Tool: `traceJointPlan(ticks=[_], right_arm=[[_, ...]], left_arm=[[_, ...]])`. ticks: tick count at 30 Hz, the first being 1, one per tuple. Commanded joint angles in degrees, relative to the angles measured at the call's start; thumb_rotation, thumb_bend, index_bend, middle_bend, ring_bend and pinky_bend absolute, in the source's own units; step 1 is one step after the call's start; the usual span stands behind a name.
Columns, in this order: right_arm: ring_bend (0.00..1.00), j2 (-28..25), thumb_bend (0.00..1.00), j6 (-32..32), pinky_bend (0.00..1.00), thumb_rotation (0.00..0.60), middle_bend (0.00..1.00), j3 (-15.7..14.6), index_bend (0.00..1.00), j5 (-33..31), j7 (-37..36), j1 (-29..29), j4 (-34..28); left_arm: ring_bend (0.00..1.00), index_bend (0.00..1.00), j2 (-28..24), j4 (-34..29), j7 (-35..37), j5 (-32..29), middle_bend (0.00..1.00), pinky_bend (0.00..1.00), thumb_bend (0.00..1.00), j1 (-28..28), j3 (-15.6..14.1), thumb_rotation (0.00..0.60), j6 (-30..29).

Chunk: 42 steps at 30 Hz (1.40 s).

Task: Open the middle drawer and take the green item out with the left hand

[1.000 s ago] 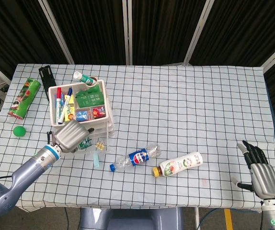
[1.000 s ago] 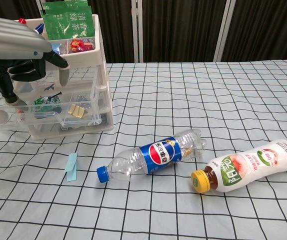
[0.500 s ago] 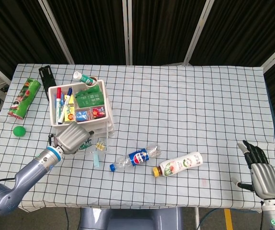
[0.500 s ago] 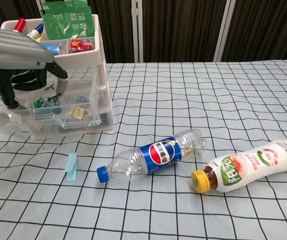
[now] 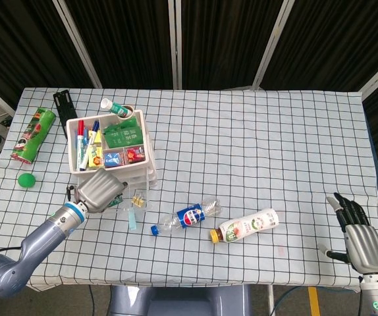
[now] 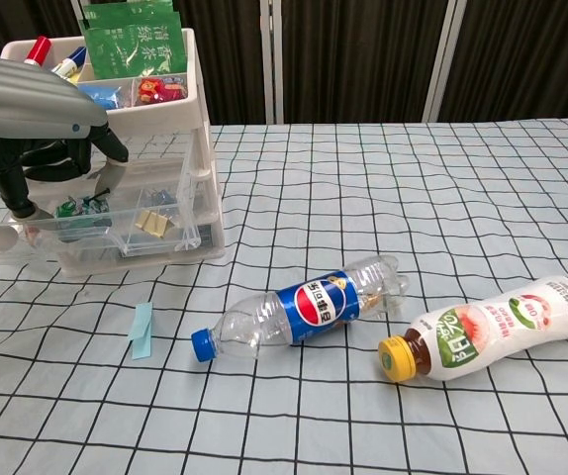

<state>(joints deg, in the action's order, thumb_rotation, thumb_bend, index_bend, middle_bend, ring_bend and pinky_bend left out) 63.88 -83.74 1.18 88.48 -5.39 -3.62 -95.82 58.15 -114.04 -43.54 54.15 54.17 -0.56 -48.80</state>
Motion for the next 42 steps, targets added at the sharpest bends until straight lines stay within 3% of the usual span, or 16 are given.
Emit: traceJointPlan(ticks=[1,11,17,29,42], right_arm=[[0.0,0.0,0.04,0.0,0.0,0.6,0.0,0.0,0.0,0.0,0.0,0.0,0.0],[0.0,-0.1,0.04,-0.1,0.0,0.6,0.0,0.0,0.0,0.1,-0.2,0.0,-0.1],[0.0,-0.1,0.04,-0.1,0.0,0.6,0.0,0.0,0.0,0.1,-0.3,0.0,0.0],[0.0,-0.1,0.04,0.0,0.0,0.6,0.0,0.0,0.0,0.1,-0.3,0.0,0.0],[0.0,-0.2,0.04,0.0,0.0,0.6,0.0,0.0,0.0,0.0,-0.2,0.0,-0.1]], left_arm=[[0.74,0.48,-0.1,-0.2,0.1,0.1,0.82,0.72,0.21,0.0,-0.1,0.6,-0.2],[0.74,0.49,0.1,-0.4,0.4,0.2,0.82,0.72,0.23,0.2,-0.5,0.6,-0.8],[0.74,0.5,0.0,-0.6,0.5,-0.1,0.82,0.72,0.31,0.4,-0.9,0.6,-1.0],[0.74,0.51,-0.6,-1.1,1.0,0.0,0.82,0.72,0.37,0.6,-1.0,0.6,-1.7],[0.74,0.52,-1.8,-1.9,2.2,0.7,0.82,0.72,0.37,0.3,-0.6,0.6,-2.7]])
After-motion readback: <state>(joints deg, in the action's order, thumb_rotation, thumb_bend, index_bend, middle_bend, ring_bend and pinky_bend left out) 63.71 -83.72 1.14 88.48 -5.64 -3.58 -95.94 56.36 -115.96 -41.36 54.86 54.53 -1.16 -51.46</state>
